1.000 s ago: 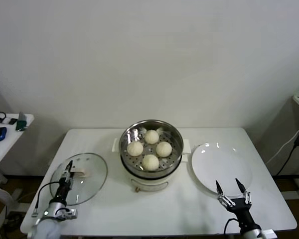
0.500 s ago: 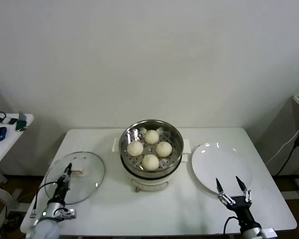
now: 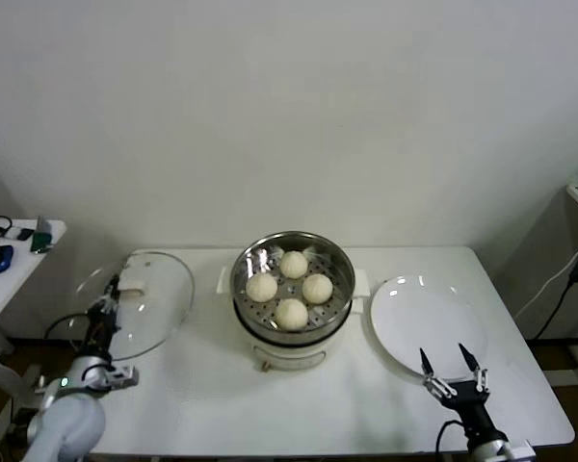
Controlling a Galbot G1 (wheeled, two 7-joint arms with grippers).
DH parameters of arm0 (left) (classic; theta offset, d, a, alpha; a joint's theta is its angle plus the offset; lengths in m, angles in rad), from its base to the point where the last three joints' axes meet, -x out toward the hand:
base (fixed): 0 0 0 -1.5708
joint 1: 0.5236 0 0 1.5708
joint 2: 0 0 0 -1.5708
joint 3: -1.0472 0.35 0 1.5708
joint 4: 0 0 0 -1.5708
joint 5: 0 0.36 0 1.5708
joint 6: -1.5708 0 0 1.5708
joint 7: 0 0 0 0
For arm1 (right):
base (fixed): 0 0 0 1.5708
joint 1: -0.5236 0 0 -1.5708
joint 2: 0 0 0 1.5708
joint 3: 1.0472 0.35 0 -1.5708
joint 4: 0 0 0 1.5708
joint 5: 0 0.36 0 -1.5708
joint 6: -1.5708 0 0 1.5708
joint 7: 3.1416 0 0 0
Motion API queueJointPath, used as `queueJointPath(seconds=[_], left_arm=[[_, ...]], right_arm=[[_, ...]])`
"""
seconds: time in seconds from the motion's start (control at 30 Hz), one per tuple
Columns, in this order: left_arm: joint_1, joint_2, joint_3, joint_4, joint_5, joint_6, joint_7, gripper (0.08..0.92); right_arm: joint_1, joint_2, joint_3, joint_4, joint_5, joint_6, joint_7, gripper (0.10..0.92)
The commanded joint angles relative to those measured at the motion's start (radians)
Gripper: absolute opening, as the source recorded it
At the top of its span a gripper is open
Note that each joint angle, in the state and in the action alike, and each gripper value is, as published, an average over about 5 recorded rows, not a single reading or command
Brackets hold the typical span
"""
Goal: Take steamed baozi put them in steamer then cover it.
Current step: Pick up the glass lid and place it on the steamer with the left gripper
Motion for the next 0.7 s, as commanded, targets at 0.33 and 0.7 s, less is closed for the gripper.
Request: queueJointPath(seconds=[0.33,0.7], left_arm=[[-0.302,-0.070,0.540,-0.364,0.166,0.560,0.401,0.146],[-0.419,-0.301,0.693,-0.178,0.361,0.560,0.470,0.146]], right_arm=[[0.018,-0.008,-0.006,-0.043,-0.018,0.020,-0.008,0.823],[0.024,-0.031,-0.004,-0.093,0.006,0.061,-0.011,0.823]])
